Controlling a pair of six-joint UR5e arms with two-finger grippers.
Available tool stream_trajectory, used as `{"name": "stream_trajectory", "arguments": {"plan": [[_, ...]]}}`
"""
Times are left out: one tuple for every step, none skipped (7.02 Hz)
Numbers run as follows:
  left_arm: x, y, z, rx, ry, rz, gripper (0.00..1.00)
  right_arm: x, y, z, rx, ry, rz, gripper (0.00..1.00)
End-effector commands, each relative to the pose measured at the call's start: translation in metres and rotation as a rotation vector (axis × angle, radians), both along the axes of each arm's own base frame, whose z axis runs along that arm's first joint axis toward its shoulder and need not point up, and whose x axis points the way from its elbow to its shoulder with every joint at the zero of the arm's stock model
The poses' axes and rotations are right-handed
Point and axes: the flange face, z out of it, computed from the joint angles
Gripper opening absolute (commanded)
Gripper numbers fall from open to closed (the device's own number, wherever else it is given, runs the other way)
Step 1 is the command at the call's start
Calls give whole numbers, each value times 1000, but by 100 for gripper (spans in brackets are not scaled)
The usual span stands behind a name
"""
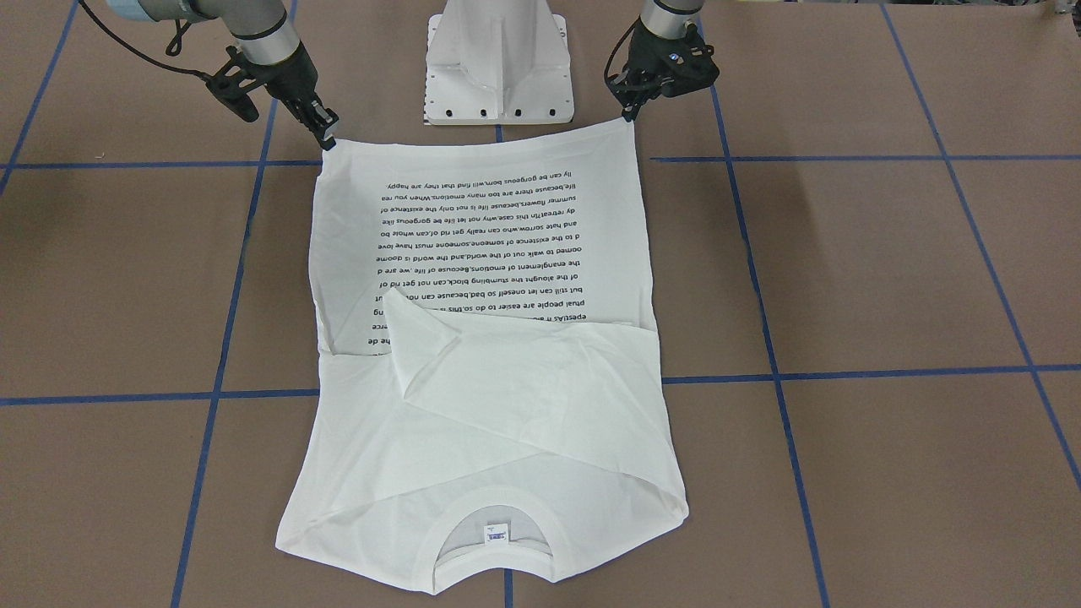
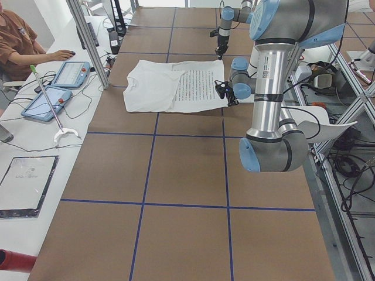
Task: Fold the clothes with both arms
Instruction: 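Lift the hem with both grippers and fold it toward the collar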
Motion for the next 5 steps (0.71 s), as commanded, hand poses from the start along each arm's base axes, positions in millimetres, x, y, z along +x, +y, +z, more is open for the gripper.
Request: {"name": "stream_trajectory", "arguments": {"plan": [[-1,10,1,-18,-1,8,0,-1,1,-10,4,-21,-3,0],[0,11,-4,-17,10,11,0,4,4,-20,5,-41,-10,0],[-9,11,-18,-14,42,12,0,9,4,-26,6,-55,-9,0],[-19,7,-29,-13,66,1,0,24,2,-45,3,-94,-9,0],[-29,-5,-37,-10,84,-7,0,27,-3,-46,2,-93,3,0]]}}
